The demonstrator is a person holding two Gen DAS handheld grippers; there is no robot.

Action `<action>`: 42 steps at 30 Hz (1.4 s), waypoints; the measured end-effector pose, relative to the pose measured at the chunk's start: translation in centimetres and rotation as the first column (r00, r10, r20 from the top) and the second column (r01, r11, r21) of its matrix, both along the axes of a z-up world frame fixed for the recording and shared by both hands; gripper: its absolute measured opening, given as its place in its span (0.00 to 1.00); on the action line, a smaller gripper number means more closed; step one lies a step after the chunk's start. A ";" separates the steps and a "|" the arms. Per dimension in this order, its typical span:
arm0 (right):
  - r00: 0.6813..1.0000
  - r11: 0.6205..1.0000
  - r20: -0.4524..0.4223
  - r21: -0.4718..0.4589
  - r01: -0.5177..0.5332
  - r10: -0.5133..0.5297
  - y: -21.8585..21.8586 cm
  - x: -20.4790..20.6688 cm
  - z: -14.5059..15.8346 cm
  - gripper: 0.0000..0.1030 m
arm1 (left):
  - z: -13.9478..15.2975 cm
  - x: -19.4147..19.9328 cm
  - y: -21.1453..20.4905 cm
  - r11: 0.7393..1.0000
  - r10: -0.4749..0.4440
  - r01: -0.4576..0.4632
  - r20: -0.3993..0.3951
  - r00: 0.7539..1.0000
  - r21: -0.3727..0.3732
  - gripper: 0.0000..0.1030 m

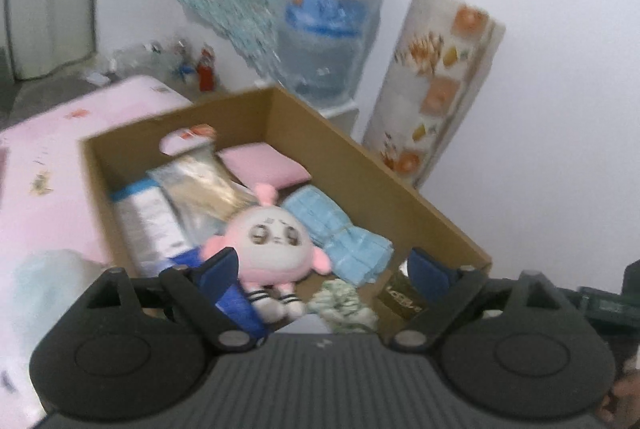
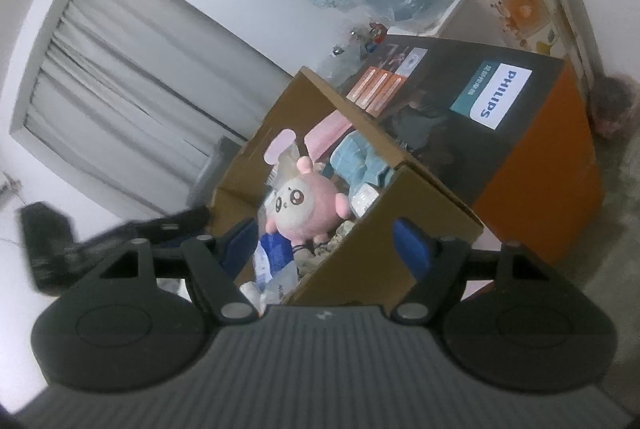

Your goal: Organize soft objects

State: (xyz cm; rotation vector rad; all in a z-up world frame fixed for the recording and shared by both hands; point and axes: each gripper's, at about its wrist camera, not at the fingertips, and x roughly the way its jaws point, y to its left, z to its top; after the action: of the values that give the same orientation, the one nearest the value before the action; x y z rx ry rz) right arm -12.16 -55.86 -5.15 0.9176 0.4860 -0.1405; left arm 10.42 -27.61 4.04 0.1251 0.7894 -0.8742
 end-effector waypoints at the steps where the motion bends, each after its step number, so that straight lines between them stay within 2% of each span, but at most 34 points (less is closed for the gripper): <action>1: 1.000 1.000 -0.005 -0.020 0.000 0.000 0.4 0.2 0.2 0.73 | 0.4 -0.2 0.9 1.000 0.013 -0.013 0.012 1.000 -0.007 0.93; 5: 1.000 0.997 -0.002 -0.077 0.017 -0.017 1.8 0.6 1.3 0.75 | 1.5 -0.8 6.1 0.994 0.104 -0.103 0.045 0.994 -0.021 0.97; 8: 1.000 0.996 0.012 -0.090 0.014 -0.013 2.7 0.8 2.1 0.77 | 1.3 -1.3 9.7 0.980 0.199 -0.200 0.066 0.978 -0.003 0.99; 13: 0.999 0.987 -0.009 -0.160 -0.035 0.034 5.7 2.0 3.5 0.81 | 0.0 -3.1 15.0 0.931 0.352 -0.360 0.133 0.927 0.050 1.00; 17: 0.996 0.961 -0.044 -0.261 -0.085 0.076 8.8 3.5 5.0 0.85 | -0.8 -4.3 18.0 0.874 0.470 -0.482 0.147 0.870 0.061 1.00; 20: 0.993 0.934 -0.056 -0.339 -0.115 0.102 11.2 4.3 6.2 0.99 | -0.9 -5.3 19.1 0.846 0.511 -0.527 0.161 0.844 0.080 1.00; 23: 0.991 0.903 -0.067 -0.409 -0.132 0.114 13.7 5.0 7.2 0.99 | -0.9 -6.8 19.9 0.841 0.518 -0.537 0.194 0.833 0.062 1.00; 29: 0.987 0.869 -0.151 -0.479 -0.124 0.057 17.5 7.1 8.0 0.99 | -1.6 -7.0 20.3 0.812 0.548 -0.574 0.198 0.812 0.107 1.00; 34: 0.982 0.836 -0.189 -0.541 -0.095 -0.011 19.7 7.4 8.5 0.99 | -2.8 -7.3 20.3 0.811 0.553 -0.573 0.169 0.816 0.115 1.00; 37: 0.970 0.860 -0.241 -0.492 -0.135 0.015 19.8 7.4 8.0 0.99 | -3.8 -7.4 20.2 0.810 0.560 -0.572 0.116 0.820 0.132 1.00; 39: 0.960 0.880 -0.271 -0.435 -0.192 0.076 19.8 7.3 7.3 0.99 | -4.6 -7.5 20.1 0.806 0.569 -0.574 0.080 0.818 0.142 1.00; 42: 0.937 0.873 -0.322 -0.409 -0.264 0.133 20.5 7.4 6.2 0.99 | -5.6 -8.0 19.8 0.804 0.573 -0.571 0.041 0.818 0.162 1.00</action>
State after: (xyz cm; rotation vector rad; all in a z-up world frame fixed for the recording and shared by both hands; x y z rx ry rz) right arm -4.72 -35.35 1.06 0.3867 0.7779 -0.1867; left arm 2.38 -7.85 -1.56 0.0237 0.8467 -0.2282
